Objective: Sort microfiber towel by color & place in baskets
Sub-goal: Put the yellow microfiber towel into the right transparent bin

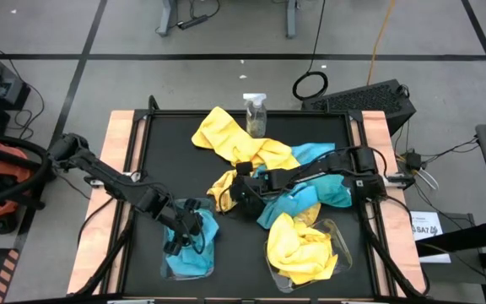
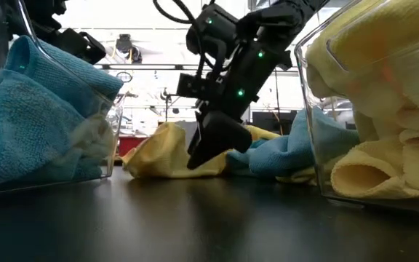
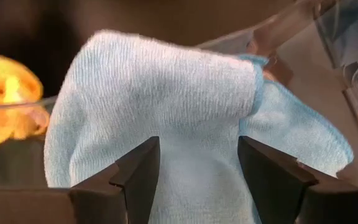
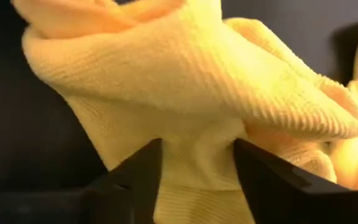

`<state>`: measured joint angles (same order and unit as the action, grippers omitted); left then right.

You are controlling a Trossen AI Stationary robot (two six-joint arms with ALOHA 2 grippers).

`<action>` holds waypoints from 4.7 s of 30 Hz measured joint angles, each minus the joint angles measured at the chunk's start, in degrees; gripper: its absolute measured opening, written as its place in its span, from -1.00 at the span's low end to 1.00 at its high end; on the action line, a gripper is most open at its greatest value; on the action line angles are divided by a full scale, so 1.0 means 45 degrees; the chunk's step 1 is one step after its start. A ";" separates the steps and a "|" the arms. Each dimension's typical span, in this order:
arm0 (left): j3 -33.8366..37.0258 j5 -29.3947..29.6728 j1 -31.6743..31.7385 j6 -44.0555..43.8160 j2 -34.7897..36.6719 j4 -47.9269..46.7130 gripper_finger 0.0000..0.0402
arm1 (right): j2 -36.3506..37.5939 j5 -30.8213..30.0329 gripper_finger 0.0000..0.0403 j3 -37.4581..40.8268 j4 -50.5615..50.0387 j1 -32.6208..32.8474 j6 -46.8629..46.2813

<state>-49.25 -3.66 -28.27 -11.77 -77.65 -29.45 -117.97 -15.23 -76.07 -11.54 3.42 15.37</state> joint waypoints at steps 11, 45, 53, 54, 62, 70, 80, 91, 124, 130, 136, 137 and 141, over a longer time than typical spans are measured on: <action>-0.0005 -0.0005 0.0000 0.0005 0.0000 -0.0059 0.11 | 0.1009 -0.0925 -0.97 -0.0005 -0.0609 0.0656 0.0506; -0.0010 0.0152 0.0000 -0.0243 0.0000 -0.0141 0.11 | 1.0416 -0.3618 -1.00 -0.0005 -0.1770 0.7014 0.2169; -0.0010 -0.0151 0.0000 -0.0287 0.0000 -0.0522 0.11 | 1.1306 -0.3548 -1.00 -0.0005 -0.4009 0.8558 0.0041; -0.0015 -0.0155 0.0000 -0.0288 0.0000 -0.0619 0.11 | 1.1382 -0.3539 -1.00 -0.0005 -0.4281 0.8788 -0.0270; -0.0015 -0.0173 0.0004 -0.0330 0.0000 -0.0715 0.11 | 1.1708 -0.3253 -1.00 -0.0010 -0.6284 1.0200 -0.2719; -0.0022 -0.0223 0.0005 -0.0670 0.0001 -0.0613 0.11 | 1.1301 -0.2688 -1.00 -0.0010 -0.8577 1.0520 -0.5855; -0.1270 -0.0071 0.0023 -0.0647 0.0010 -0.0656 0.44 | 0.9426 -0.1504 -1.00 -0.0010 -0.8673 1.0484 -0.6714; -0.2425 0.0997 0.0425 0.0039 0.0010 -0.0500 0.73 | 0.7034 -0.0359 -1.00 -0.0010 -0.8317 1.0146 -0.7508; -0.2501 0.0663 0.4022 0.4688 -0.3224 0.4736 0.73 | 0.2003 0.1845 -1.00 -0.0034 -0.8334 0.8871 -0.8227; -0.2501 0.0454 0.4608 0.5163 -0.4073 0.5558 0.73 | 0.1953 0.2056 -0.99 0.0101 -0.7961 0.8810 -0.8261; -0.2501 -0.0329 0.5001 0.5139 -0.4532 0.6160 0.73 | 0.1953 0.1837 -0.73 0.0211 -0.7846 0.8767 -0.8779; -0.2501 -0.0545 0.5010 0.5138 -0.4650 0.6454 0.73 | 0.1953 0.1783 -0.65 0.0214 -0.7841 0.8762 -0.8856; -0.2497 -0.1001 0.4952 0.5124 -0.5320 0.7581 0.73 | 0.1948 0.1696 -0.36 0.0219 -0.7856 0.8752 -0.9008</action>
<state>-60.49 -8.16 -5.99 11.29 -101.59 4.67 -109.21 -7.60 -75.09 -46.89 42.81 -25.16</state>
